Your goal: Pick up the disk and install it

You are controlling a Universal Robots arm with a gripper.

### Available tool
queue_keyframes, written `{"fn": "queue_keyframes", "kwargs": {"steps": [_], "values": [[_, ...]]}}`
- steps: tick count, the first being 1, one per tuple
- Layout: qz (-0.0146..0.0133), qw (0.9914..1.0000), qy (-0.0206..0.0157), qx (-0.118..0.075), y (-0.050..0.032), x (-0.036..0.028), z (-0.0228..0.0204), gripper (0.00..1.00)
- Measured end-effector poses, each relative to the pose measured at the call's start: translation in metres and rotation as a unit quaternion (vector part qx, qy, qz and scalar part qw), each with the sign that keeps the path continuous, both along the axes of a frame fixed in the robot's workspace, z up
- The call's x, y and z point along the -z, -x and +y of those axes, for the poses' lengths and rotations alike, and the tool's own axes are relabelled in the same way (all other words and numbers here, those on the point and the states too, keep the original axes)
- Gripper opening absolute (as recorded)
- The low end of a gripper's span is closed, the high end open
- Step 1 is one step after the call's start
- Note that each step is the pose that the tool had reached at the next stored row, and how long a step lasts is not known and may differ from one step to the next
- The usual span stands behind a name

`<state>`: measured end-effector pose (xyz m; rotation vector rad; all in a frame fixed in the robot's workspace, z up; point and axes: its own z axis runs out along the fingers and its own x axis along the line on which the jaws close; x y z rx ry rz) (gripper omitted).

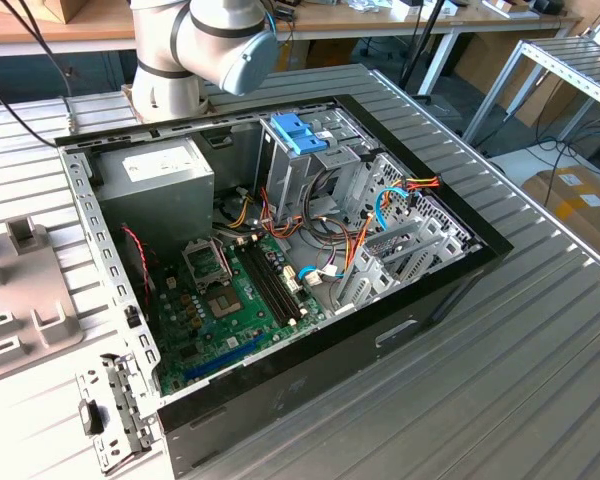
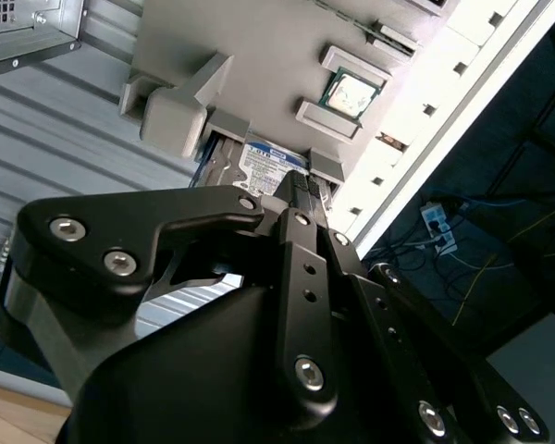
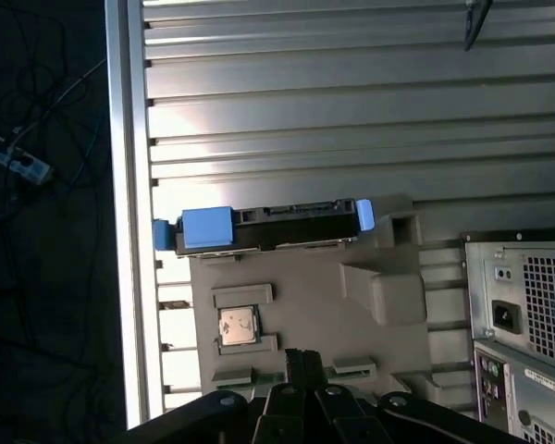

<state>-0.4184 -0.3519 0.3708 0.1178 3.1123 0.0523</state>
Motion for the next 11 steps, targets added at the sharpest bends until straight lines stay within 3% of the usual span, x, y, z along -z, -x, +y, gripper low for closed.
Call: {"fn": "queue_keyframes", "kwargs": {"steps": [6,11], "values": [[0.0001,0.99982,0.0190,0.000,0.0000,0.0030,0.0037,0.11],[0.0001,0.99971,0.0243,0.000,0.0002,0.0048,0.0098,0.11]]}}
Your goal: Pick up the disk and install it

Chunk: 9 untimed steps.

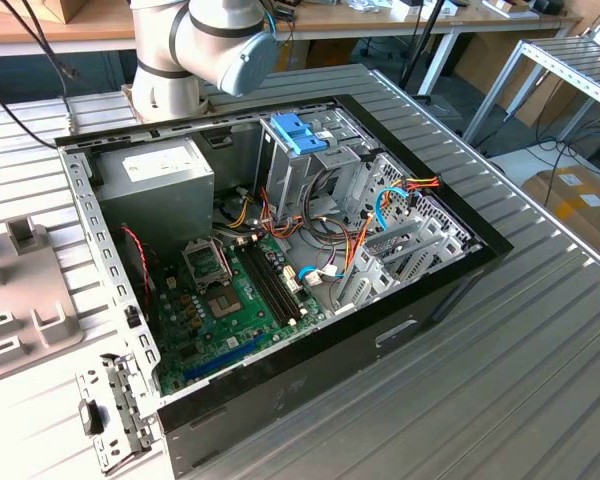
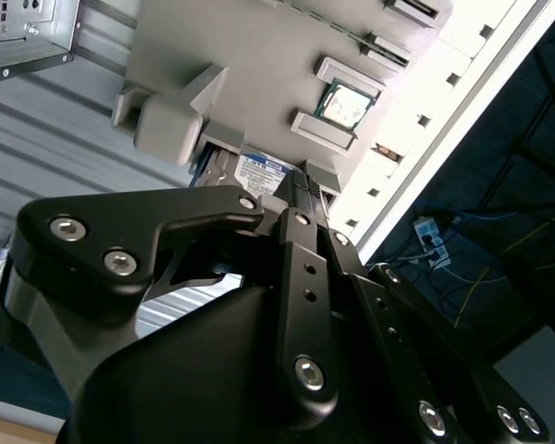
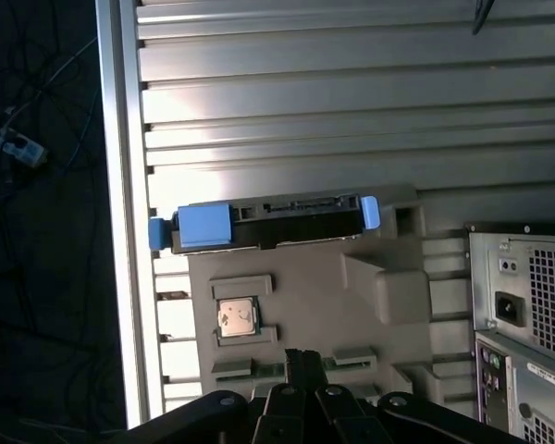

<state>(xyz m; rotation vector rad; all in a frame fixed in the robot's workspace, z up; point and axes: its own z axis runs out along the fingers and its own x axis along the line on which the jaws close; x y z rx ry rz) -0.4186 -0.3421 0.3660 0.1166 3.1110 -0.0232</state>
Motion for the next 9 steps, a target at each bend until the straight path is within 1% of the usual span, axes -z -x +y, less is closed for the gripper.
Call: {"fn": "queue_keyframes", "kwargs": {"steps": [1,2,9], "values": [[0.0000,1.00000,0.0002,0.000,0.0000,0.0003,0.0017,0.11],[-0.0001,1.00000,0.0002,0.000,0.0001,0.0005,0.0023,0.11],[0.0000,1.00000,0.0002,0.000,0.0001,0.0004,0.0028,0.11]]}}
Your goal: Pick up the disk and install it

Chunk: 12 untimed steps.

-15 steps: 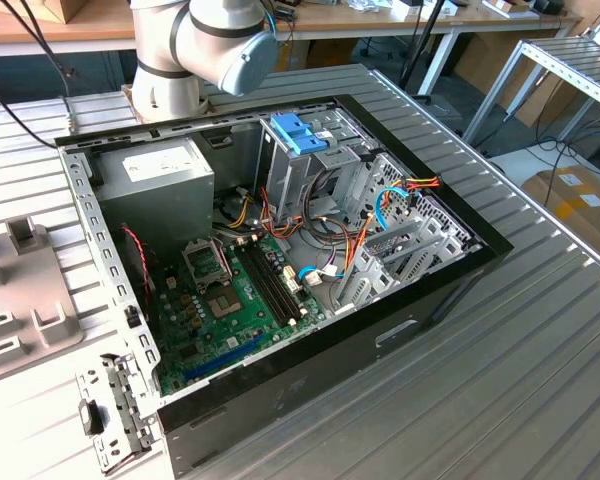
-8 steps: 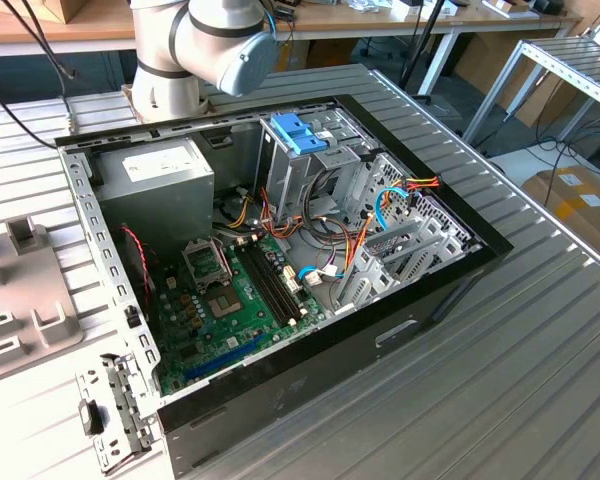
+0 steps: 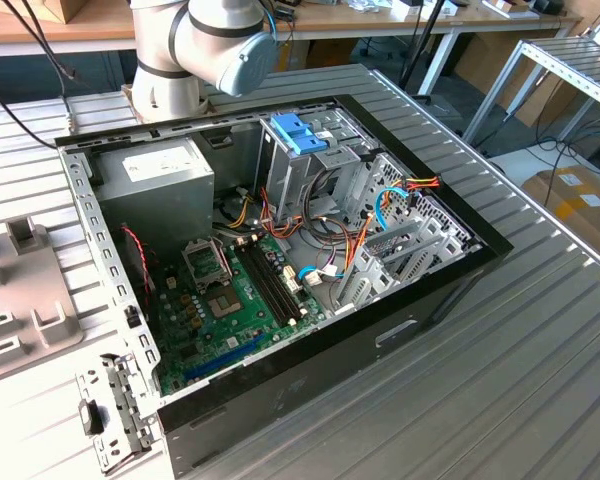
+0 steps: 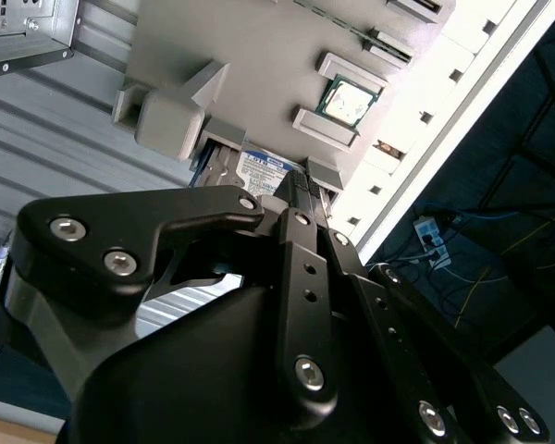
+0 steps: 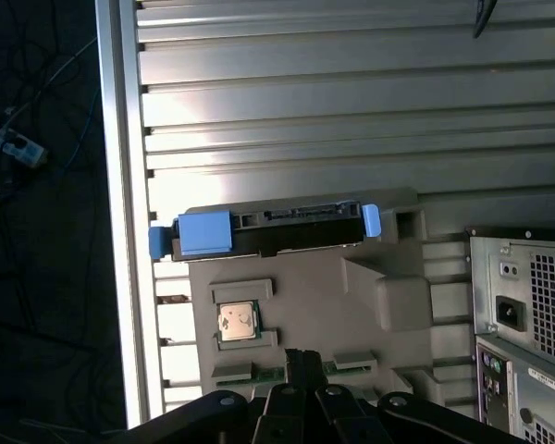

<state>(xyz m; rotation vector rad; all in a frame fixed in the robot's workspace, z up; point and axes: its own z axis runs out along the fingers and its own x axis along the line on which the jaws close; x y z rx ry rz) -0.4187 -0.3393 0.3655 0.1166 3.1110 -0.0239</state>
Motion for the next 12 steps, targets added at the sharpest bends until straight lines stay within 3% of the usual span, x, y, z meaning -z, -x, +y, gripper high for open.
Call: {"fn": "queue_keyframes", "kwargs": {"steps": [8,12], "values": [[0.0000,1.00000,0.0000,0.000,0.0000,0.0000,0.0001,0.11],[0.0000,0.99987,0.0000,-0.016,0.0000,0.0000,0.0001,0.11]]}}
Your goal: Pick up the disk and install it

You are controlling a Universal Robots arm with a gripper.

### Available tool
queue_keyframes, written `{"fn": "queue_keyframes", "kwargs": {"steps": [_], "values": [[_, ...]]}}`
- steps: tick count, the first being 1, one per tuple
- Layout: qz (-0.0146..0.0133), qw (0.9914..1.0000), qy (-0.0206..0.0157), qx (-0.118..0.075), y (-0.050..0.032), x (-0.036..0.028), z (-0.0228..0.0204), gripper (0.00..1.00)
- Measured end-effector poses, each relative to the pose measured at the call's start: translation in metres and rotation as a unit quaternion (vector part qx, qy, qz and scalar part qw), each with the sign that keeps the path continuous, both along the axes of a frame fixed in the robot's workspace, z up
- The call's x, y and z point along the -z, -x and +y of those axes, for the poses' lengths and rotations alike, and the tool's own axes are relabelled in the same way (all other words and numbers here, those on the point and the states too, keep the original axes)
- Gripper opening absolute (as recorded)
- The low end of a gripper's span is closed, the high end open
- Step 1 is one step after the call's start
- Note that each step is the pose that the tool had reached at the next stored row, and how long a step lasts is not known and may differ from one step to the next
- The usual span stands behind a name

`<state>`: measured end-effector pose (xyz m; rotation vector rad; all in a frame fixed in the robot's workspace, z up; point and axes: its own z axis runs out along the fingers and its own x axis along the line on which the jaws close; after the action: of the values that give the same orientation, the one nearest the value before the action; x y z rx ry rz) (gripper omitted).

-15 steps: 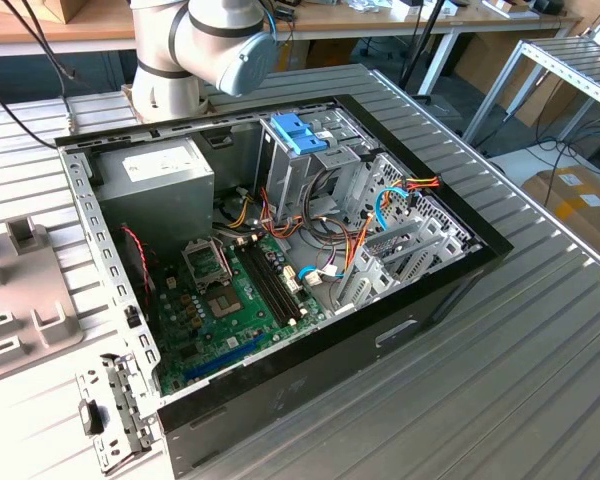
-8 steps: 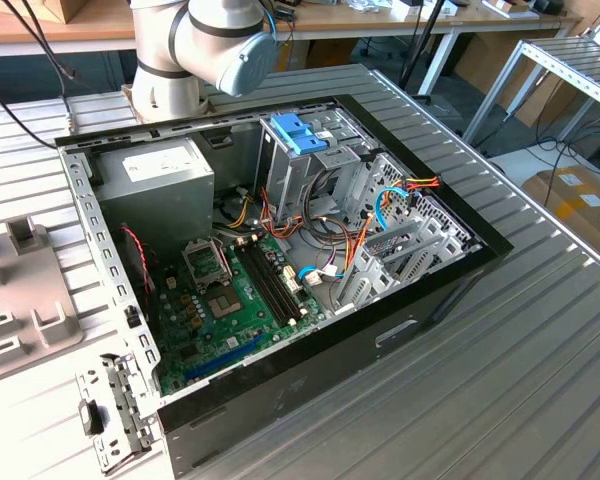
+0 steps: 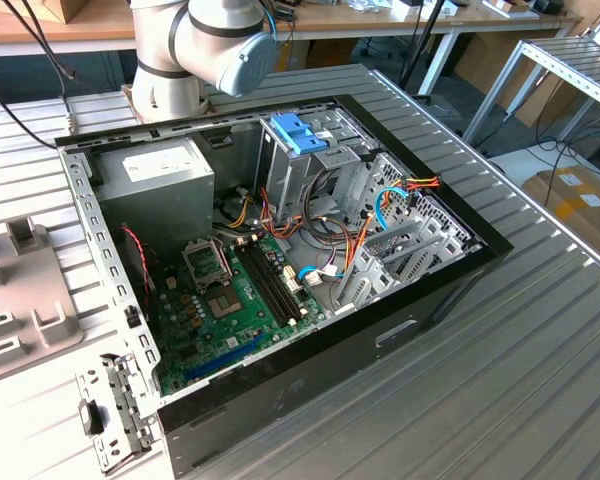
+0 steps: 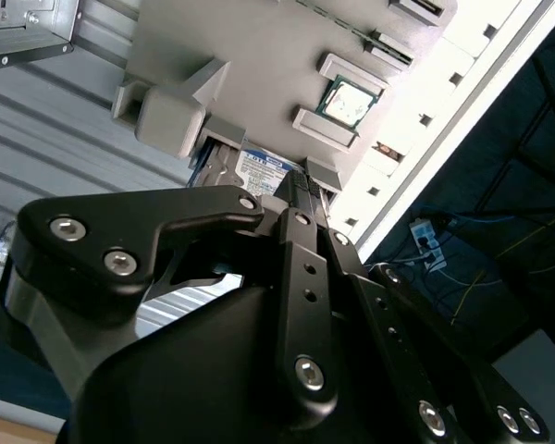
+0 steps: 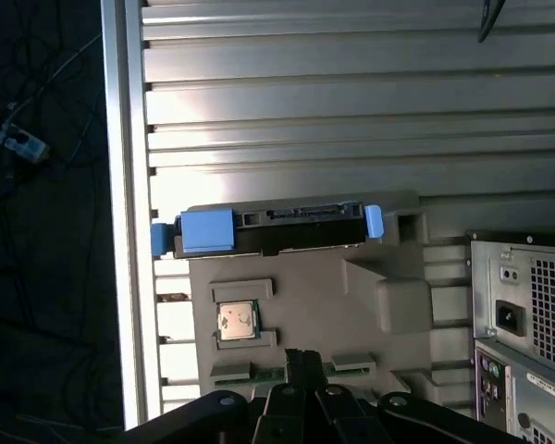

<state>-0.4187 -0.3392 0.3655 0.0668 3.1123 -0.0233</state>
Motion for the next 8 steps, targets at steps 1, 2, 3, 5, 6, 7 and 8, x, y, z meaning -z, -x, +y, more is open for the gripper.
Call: {"fn": "queue_keyframes", "kwargs": {"steps": [1,2,3,5,6,7,8], "values": [[0.0000,0.99999,0.0000,-0.004,0.0000,0.0000,0.0000,0.11],[-0.0001,0.99993,0.0000,-0.012,0.0000,0.0001,-0.0001,0.11],[0.0000,0.99982,0.0000,-0.019,0.0000,0.0000,0.0000,0.11],[0.0000,0.99959,0.0000,-0.029,0.0000,0.0000,0.0000,0.11],[0.0000,0.99911,0.0000,-0.042,0.0000,0.0000,-0.0001,0.11],[0.0000,0.99878,0.0000,-0.049,0.0000,0.0000,-0.0001,0.11],[0.0000,0.99854,0.0000,-0.054,0.0000,0.0000,-0.0001,0.11]]}}
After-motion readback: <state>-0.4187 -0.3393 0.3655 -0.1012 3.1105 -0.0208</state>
